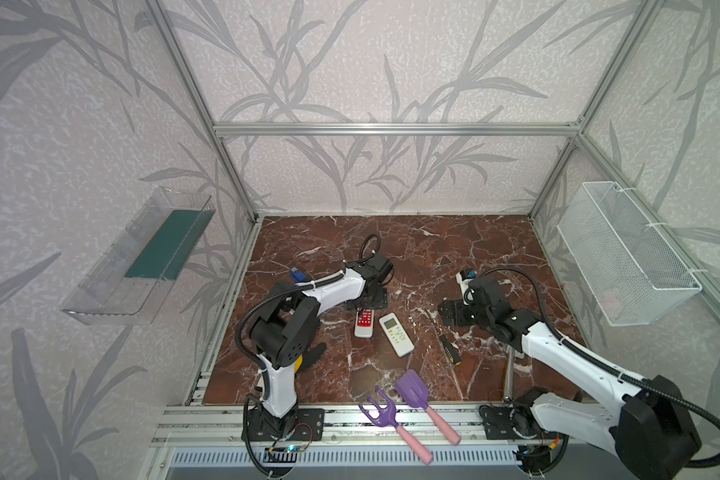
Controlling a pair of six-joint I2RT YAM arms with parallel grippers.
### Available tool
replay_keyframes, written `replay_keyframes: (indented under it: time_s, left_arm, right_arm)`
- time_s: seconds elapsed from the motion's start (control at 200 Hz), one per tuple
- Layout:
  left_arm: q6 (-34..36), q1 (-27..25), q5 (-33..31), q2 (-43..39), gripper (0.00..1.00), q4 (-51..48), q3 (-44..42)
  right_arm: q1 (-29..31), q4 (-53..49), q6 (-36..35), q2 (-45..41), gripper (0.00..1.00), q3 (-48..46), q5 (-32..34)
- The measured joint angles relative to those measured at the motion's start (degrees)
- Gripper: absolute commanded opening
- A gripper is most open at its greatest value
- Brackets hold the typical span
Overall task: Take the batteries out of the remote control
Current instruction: 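Reach the left gripper down and grasp the red-and-white remote, then lift the red-and-white remote with the left gripper while the right gripper reaches toward it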
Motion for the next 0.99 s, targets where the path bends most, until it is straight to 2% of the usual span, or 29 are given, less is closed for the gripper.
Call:
replay_keyframes:
  time_s: [0.155,0.445,0.815,0.995]
  left_arm:
    - [0.83,0.0,0.0,1.79,0.74,-0.68,0.57]
    - [1.49,0.0,-0.24,1.9,0.37,-0.48,0.59]
    - [2.16,0.0,-0.66,-0.02,0.32,0.09,-0.94]
    - [2.25,0.0,-0.59,-5.49,0.32,0.9,-1.46]
  right_arm:
    - [0.22,0.42,-0.22,0.42,0.99,0.0,-0.42]
    - [1.14,1.18,-0.5,1.64,0.99,0.28,-0.48]
    - [2.23,3.52,-0.61,1.7,0.99,0.28,-0.7]
    - [2.38,5.07,-0.22,1.97,1.0,0.28,-2.91]
